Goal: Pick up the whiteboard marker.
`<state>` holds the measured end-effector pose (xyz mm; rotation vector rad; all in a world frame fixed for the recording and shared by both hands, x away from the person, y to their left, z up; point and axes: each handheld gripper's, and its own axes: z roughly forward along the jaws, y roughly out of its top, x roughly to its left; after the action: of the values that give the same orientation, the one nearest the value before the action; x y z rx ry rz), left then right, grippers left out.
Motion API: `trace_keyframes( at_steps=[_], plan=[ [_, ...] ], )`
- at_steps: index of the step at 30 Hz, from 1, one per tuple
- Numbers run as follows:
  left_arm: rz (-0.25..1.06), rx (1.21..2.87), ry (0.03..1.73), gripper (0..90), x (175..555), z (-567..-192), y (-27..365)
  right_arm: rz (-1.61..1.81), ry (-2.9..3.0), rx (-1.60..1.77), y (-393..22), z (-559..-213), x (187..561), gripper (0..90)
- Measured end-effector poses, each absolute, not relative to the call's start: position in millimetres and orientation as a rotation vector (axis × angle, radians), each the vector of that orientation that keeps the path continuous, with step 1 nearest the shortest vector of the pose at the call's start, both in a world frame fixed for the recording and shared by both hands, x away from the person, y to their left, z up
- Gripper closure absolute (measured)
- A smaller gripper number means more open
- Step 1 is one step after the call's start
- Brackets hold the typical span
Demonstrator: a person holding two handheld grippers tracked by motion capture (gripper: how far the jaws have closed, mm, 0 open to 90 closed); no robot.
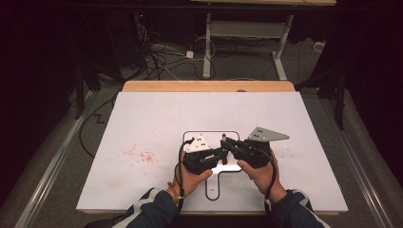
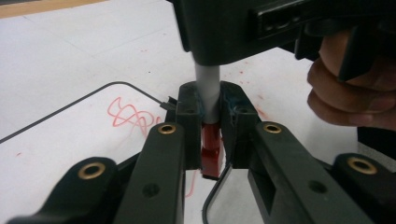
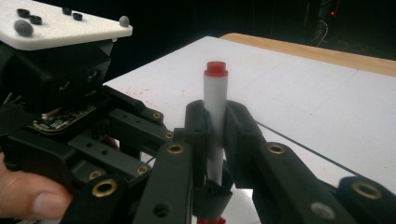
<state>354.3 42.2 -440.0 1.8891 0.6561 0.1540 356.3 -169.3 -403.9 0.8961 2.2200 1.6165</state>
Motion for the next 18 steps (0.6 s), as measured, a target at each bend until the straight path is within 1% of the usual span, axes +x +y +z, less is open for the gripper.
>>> trace_keyframes(
  at_steps=[2,5,8,12,14,15,18],
  plan=[
    [0.15,1.898,0.649,78.4,354.7,-440.2,42.2,1.607,2.227,0.885,-170.0,-404.1,356.1,80.6],
    [0.156,1.921,0.603,78.5,351.0,-439.2,37.7,1.602,2.232,0.876,-169.5,-404.8,355.9,77.3],
    [0.172,1.928,0.601,78.6,350.0,-438.6,36.6,1.589,2.234,0.852,-168.3,-405.7,355.0,80.4],
    [0.158,1.922,0.598,78.6,350.8,-438.8,37.8,1.581,2.243,0.832,-167.9,-404.6,355.0,80.6],
    [0.159,1.92,0.607,78.6,351.9,-439.2,39.2,1.567,2.261,0.817,-168.1,-403.3,356.0,74.6],
    [0.154,1.915,0.614,78.6,353.0,-439.4,40.4,1.558,2.257,0.818,-168.9,-402.7,355.9,77.1],
    [0.156,1.917,0.614,78.6,354.3,-439.2,42.0,1.569,2.265,0.806,-172.4,-401.1,356.5,80.6]
  ],
)
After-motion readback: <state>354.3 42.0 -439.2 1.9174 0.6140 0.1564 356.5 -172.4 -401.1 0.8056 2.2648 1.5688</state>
